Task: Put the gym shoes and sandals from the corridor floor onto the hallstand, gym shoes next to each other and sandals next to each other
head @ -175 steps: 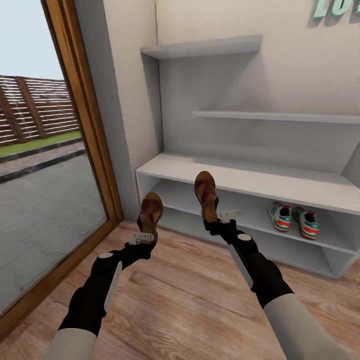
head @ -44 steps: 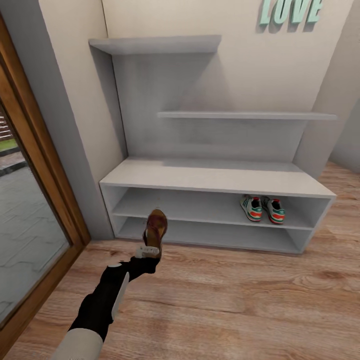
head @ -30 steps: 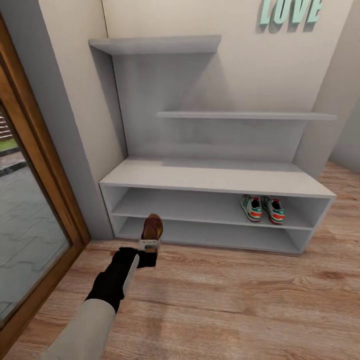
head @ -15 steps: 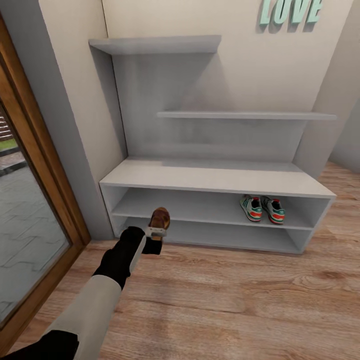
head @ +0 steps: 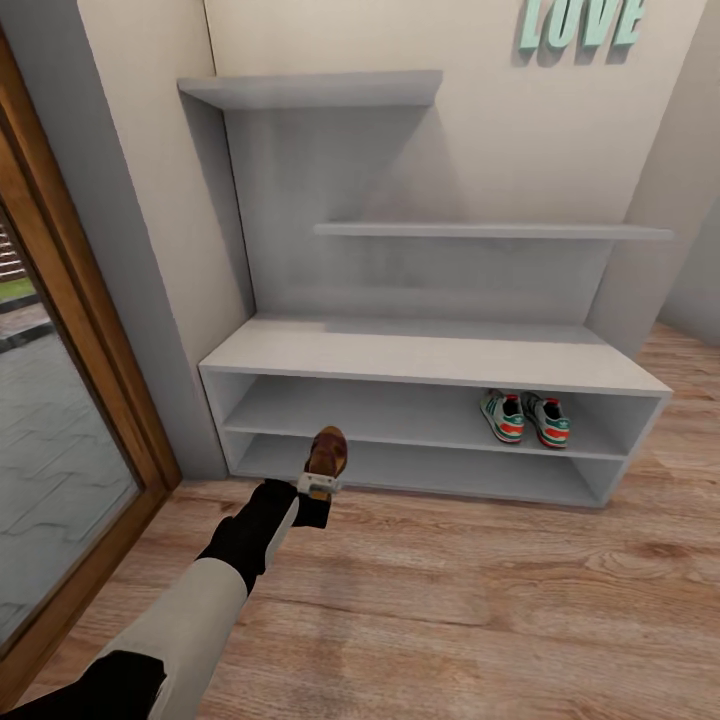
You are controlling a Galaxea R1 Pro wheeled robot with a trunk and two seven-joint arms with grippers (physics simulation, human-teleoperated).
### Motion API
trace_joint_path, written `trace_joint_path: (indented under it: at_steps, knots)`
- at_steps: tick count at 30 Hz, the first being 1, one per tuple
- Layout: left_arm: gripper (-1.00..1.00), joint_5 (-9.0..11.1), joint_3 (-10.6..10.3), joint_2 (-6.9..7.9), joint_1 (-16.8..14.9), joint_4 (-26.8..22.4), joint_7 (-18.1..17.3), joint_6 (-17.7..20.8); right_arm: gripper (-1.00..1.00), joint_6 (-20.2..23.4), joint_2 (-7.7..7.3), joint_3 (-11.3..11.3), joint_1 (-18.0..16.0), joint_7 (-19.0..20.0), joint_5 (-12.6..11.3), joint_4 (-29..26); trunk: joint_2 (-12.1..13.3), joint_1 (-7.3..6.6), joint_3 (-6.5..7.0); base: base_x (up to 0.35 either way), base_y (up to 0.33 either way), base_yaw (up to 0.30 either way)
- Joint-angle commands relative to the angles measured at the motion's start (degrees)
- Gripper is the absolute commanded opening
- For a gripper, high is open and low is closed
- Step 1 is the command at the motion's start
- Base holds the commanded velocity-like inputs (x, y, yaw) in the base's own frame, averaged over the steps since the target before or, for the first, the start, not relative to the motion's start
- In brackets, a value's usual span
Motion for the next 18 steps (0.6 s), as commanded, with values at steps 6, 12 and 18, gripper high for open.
trace_joint_path:
  at_steps: [6, 12, 18]
  knots:
    - [-1.00, -0.6, 0.0, 0.00, 0.0, -0.1, -0.4, -0.5, -1.00, 0.3, 0.09, 0.0, 0.0, -0.3, -0.8, -0.1, 0.0, -0.01, -0.06, 0.000, 0.000, 0.000]
    - [-1.00, -0.6, 0.0, 0.00, 0.1, -0.1, -0.4, -2.3, -1.00, 0.4, 0.11, 0.0, 0.0, -0.4, -0.7, -0.1, 0.0, -0.01, -0.06, 0.000, 0.000, 0.000]
    - [-1.00, -0.6, 0.0, 0.00, 0.1, -0.1, -0.4, -2.5, -1.00, 0.4, 0.11, 0.0, 0.0, -0.4, -0.7, -0.1, 0.0, -0.01, -0.16, 0.000, 0.000, 0.000]
